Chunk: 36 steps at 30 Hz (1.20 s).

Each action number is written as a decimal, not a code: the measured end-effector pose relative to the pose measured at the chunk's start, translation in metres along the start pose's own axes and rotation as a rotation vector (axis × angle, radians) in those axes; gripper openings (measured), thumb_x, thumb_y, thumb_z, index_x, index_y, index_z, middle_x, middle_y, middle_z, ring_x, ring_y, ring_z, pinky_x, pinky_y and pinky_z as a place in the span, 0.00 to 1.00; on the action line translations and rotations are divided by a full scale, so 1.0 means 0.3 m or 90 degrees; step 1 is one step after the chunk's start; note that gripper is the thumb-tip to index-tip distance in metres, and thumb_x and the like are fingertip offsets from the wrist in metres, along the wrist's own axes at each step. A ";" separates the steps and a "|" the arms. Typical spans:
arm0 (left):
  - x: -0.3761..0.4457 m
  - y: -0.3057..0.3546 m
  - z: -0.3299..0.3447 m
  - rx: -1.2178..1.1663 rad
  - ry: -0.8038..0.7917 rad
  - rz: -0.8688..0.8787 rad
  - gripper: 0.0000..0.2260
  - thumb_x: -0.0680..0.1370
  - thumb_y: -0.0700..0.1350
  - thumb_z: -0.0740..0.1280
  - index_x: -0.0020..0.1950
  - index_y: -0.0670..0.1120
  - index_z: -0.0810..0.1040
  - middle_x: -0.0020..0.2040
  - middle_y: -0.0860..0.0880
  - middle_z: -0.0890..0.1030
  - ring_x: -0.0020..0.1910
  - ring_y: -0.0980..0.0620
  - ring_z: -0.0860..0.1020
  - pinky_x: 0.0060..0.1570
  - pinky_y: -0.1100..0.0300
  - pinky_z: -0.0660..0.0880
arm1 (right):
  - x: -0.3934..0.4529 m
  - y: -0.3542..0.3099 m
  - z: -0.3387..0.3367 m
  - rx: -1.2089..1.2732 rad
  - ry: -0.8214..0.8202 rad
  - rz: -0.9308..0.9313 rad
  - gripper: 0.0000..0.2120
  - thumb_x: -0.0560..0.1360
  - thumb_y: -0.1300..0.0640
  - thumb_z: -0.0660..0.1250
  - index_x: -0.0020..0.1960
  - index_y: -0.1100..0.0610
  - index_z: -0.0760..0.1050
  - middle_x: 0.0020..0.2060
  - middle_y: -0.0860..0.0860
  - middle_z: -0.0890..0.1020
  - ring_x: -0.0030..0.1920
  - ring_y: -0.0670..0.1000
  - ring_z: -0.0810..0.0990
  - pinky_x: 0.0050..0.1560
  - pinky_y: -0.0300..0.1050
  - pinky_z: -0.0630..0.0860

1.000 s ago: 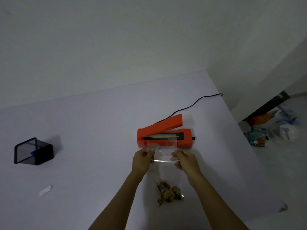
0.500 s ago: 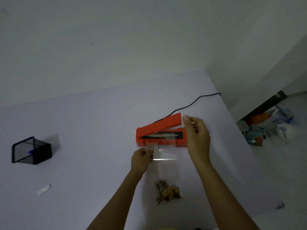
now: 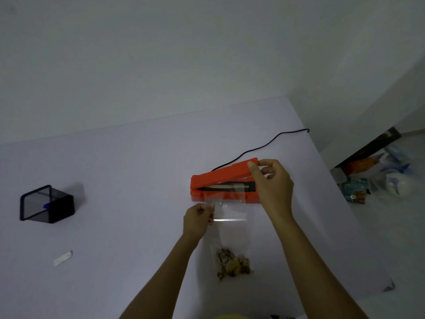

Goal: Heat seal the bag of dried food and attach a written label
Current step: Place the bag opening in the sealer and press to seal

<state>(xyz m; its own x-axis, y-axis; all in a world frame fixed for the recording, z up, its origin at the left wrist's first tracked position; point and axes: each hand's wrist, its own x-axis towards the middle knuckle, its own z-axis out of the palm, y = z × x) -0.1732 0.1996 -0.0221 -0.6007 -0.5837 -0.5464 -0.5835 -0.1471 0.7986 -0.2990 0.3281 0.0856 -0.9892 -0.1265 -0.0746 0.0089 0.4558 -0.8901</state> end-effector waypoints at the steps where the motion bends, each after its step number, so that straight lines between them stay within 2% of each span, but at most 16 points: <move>1: 0.001 -0.001 0.000 0.000 0.001 -0.001 0.11 0.78 0.47 0.66 0.43 0.41 0.81 0.36 0.47 0.82 0.35 0.51 0.79 0.40 0.60 0.79 | 0.002 0.009 -0.001 -0.005 0.000 0.000 0.11 0.74 0.46 0.68 0.50 0.53 0.75 0.38 0.44 0.77 0.38 0.41 0.76 0.36 0.35 0.72; 4: 0.005 -0.006 0.003 0.006 0.001 0.000 0.11 0.78 0.47 0.65 0.43 0.42 0.81 0.36 0.47 0.82 0.36 0.50 0.80 0.45 0.55 0.79 | 0.008 0.041 -0.006 -0.027 0.001 0.004 0.10 0.75 0.47 0.67 0.51 0.53 0.75 0.41 0.46 0.77 0.38 0.40 0.76 0.34 0.33 0.70; 10: 0.000 -0.007 0.006 0.005 -0.001 -0.002 0.11 0.78 0.48 0.65 0.41 0.43 0.80 0.35 0.48 0.81 0.35 0.51 0.79 0.42 0.59 0.78 | 0.026 0.129 -0.009 -0.069 0.004 0.043 0.14 0.76 0.48 0.66 0.54 0.57 0.77 0.45 0.50 0.80 0.43 0.49 0.78 0.34 0.32 0.69; 13: 0.002 -0.009 0.005 0.006 0.002 -0.009 0.11 0.78 0.49 0.66 0.41 0.44 0.80 0.35 0.48 0.82 0.36 0.51 0.80 0.46 0.55 0.79 | 0.037 0.170 -0.005 -0.096 -0.007 0.059 0.14 0.77 0.49 0.65 0.54 0.59 0.77 0.45 0.51 0.79 0.43 0.49 0.77 0.34 0.32 0.67; 16: 0.005 -0.011 0.008 0.007 0.000 -0.014 0.11 0.78 0.49 0.66 0.41 0.44 0.81 0.35 0.47 0.82 0.36 0.50 0.80 0.49 0.51 0.80 | 0.046 0.207 0.000 -0.102 -0.013 0.074 0.13 0.77 0.50 0.66 0.52 0.60 0.79 0.43 0.51 0.80 0.42 0.50 0.78 0.35 0.36 0.68; 18: 0.007 -0.011 0.009 0.003 0.001 -0.019 0.11 0.77 0.50 0.67 0.41 0.43 0.81 0.35 0.47 0.82 0.36 0.50 0.80 0.51 0.49 0.80 | 0.052 0.228 0.006 -0.106 -0.017 0.090 0.13 0.76 0.49 0.66 0.51 0.60 0.79 0.42 0.52 0.80 0.42 0.51 0.78 0.39 0.40 0.69; 21: 0.006 -0.010 0.010 -0.005 0.000 -0.021 0.12 0.77 0.50 0.67 0.41 0.42 0.81 0.34 0.47 0.82 0.36 0.50 0.80 0.51 0.48 0.80 | 0.061 0.246 0.010 -0.112 -0.022 0.106 0.14 0.76 0.49 0.67 0.51 0.59 0.79 0.42 0.52 0.81 0.41 0.50 0.77 0.42 0.40 0.69; 27: 0.005 -0.009 0.008 0.002 -0.002 -0.020 0.11 0.77 0.49 0.67 0.42 0.42 0.81 0.35 0.48 0.82 0.34 0.51 0.80 0.51 0.49 0.80 | 0.068 0.257 0.008 -0.113 -0.032 0.107 0.13 0.75 0.49 0.68 0.50 0.60 0.79 0.42 0.52 0.80 0.41 0.50 0.77 0.42 0.40 0.69; 33: 0.004 -0.019 0.004 -0.011 -0.006 -0.014 0.11 0.77 0.50 0.67 0.41 0.44 0.81 0.34 0.48 0.82 0.35 0.51 0.80 0.50 0.50 0.80 | 0.076 0.280 -0.007 -0.085 -0.052 0.132 0.18 0.72 0.45 0.70 0.53 0.57 0.77 0.44 0.52 0.80 0.43 0.51 0.78 0.34 0.35 0.68; 36: -0.003 -0.033 0.000 -0.013 -0.021 -0.015 0.12 0.75 0.52 0.69 0.41 0.43 0.81 0.36 0.49 0.82 0.37 0.51 0.80 0.49 0.53 0.78 | 0.083 0.290 -0.013 -0.071 -0.052 0.175 0.21 0.70 0.43 0.72 0.54 0.58 0.75 0.46 0.54 0.79 0.45 0.53 0.78 0.35 0.39 0.69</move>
<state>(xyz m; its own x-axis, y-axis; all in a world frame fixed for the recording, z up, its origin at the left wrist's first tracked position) -0.1668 0.2015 -0.0294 -0.6053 -0.5530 -0.5725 -0.5865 -0.1763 0.7905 -0.3235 0.3678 0.0080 -0.9369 -0.0537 -0.3453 0.2532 0.5766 -0.7768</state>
